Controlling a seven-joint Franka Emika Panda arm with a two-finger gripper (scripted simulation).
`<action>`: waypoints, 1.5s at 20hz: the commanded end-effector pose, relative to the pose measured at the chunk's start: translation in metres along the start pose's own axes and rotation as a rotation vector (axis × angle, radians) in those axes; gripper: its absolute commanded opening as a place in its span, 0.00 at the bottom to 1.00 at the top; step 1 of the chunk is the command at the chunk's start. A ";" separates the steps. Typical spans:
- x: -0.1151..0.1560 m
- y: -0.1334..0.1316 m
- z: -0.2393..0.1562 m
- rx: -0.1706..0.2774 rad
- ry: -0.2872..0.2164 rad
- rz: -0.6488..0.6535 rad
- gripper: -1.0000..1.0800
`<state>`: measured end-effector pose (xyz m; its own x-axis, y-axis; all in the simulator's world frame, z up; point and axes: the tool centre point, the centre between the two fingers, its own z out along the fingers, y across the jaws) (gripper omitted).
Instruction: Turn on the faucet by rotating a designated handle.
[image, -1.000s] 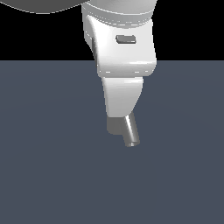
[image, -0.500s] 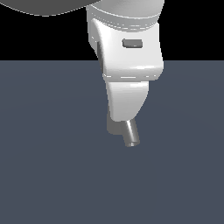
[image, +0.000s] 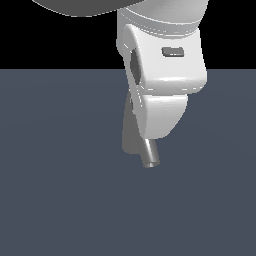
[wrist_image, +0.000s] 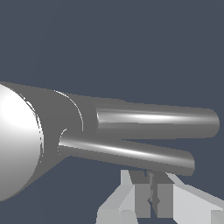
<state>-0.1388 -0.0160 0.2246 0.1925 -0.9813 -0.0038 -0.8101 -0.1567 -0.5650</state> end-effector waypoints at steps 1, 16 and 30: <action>0.016 0.003 0.000 -0.003 0.013 0.015 0.00; 0.044 0.002 0.000 0.002 -0.007 -0.010 0.00; 0.077 -0.015 -0.001 -0.002 0.004 0.004 0.00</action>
<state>-0.1148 -0.0703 0.2330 0.2230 -0.9748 -0.0065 -0.8048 -0.1803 -0.5654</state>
